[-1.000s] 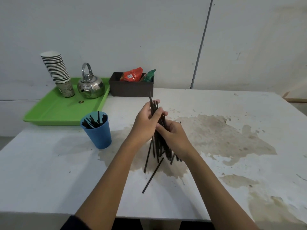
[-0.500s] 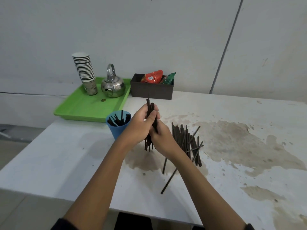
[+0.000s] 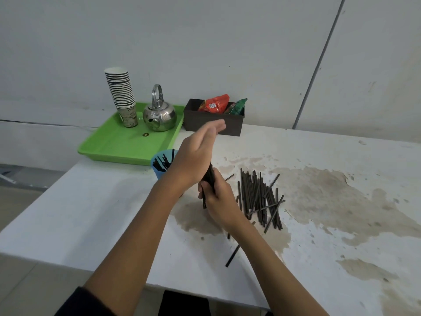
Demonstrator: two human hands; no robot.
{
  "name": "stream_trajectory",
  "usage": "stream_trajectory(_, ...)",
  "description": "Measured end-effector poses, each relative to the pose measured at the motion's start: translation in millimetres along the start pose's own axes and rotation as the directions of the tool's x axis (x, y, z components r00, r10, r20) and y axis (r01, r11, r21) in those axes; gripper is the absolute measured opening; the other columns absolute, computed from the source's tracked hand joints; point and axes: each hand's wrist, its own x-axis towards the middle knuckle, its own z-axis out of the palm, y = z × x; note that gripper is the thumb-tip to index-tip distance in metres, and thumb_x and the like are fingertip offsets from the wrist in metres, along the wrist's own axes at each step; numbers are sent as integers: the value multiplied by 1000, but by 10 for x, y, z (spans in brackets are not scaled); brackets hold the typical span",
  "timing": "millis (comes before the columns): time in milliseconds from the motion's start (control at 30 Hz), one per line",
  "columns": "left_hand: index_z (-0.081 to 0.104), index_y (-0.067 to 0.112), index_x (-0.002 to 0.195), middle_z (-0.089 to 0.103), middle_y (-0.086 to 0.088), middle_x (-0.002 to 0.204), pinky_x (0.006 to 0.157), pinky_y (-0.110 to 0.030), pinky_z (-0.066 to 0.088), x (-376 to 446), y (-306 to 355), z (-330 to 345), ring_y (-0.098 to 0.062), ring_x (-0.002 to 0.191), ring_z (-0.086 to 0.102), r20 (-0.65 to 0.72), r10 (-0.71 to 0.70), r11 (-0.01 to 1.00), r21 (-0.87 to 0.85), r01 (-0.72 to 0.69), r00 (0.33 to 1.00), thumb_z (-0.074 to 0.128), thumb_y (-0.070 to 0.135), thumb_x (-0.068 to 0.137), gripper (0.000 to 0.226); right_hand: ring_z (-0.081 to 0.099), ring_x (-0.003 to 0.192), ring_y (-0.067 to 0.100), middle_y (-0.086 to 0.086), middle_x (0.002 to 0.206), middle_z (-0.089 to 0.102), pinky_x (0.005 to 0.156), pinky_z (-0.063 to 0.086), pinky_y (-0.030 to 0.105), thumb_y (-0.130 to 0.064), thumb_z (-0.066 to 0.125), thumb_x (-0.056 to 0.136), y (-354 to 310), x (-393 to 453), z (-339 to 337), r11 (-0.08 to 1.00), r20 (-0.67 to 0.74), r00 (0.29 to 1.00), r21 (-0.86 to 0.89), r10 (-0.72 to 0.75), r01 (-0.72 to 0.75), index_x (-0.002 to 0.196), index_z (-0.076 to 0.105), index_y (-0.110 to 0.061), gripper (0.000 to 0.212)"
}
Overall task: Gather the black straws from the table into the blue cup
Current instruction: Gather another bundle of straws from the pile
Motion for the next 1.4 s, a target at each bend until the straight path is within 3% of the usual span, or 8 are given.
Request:
stream_trajectory(133, 53, 21, 143, 64, 11, 138, 106, -6, 32, -71, -119, 16, 3, 132, 51, 48, 15, 991, 129, -21, 999, 27, 30, 112, 42, 50, 69, 11, 4, 78, 53, 66, 45, 27, 3, 41, 100, 64, -25, -10, 1000, 5, 1000, 22, -6, 6, 102, 47, 0, 7)
stream_trajectory(300, 53, 18, 145, 64, 8, 139, 112, -15, 36, -195, -238, 80, 0, 133, 52, 143, 34, 964, 258, -70, 989, 29, 31, 112, 43, 51, 82, 41, 28, 94, 55, 74, 45, 57, 14, 40, 91, 157, -108, 36, 996, 21, 1000, 89, -3, 1, 114, 49, 1, 27)
stream_trajectory(467, 52, 19, 147, 61, 7, 143, 117, -28, 37, -261, -328, 113, -2, 136, 49, 236, -21, 968, 249, -39, 972, 30, 33, 111, 43, 63, 96, 6, -3, 105, 66, 83, 54, 29, 7, 42, 87, 115, -96, 41, 987, 71, 997, 160, 14, -25, 116, 52, -36, 53)
stream_trajectory(567, 53, 28, 146, 57, 14, 146, 117, -23, 33, -241, -269, 77, 4, 138, 45, 191, -42, 995, 102, 23, 981, 33, 38, 109, 43, 61, 105, 16, 4, 113, 66, 91, 51, 36, -3, 46, 94, 121, -79, 39, 986, 41, 997, 150, 68, -73, 115, 55, -29, 35)
stream_trajectory(833, 48, 26, 148, 51, 5, 152, 121, -45, 29, -176, 10, 52, -7, 143, 43, 28, -146, 957, -251, 148, 989, 18, 34, 112, 48, 36, 54, 14, -10, 56, 42, 54, 29, 30, -10, 51, 86, 120, -36, 13, 919, -19, 967, 318, 253, -234, 73, 60, -25, 21)
stream_trajectory(1100, 47, 19, 149, 51, 2, 153, 109, -21, 41, -215, 23, 119, -12, 136, 53, 162, -167, 932, -296, 209, 973, 16, 35, 111, 51, 36, 42, 13, -1, 49, 41, 47, 32, 31, -5, 55, 91, 86, 24, 20, 908, 26, 969, 345, 246, -240, 81, 64, -18, 19)
stream_trajectory(1267, 54, 25, 138, 55, 5, 148, 118, -32, 34, -240, 33, 26, -9, 140, 48, -3, -67, 961, -270, 63, 998, 24, 40, 108, 45, 35, 40, 12, -6, 45, 38, 45, 35, 28, -25, 52, 103, 76, 53, 6, 901, -19, 964, 360, 267, -242, 112, 67, -16, 20)
stream_trajectory(1400, 62, 22, 132, 65, 11, 135, 113, -29, 41, -279, -2, -215, -3, 133, 54, -223, 84, 979, -164, -122, 971, 36, 31, 105, 38, 55, 51, 19, 0, 48, 52, 62, 52, 32, -28, 42, 106, -51, 155, -72, 903, -83, 964, 380, 252, -203, 105, 67, -12, 30)
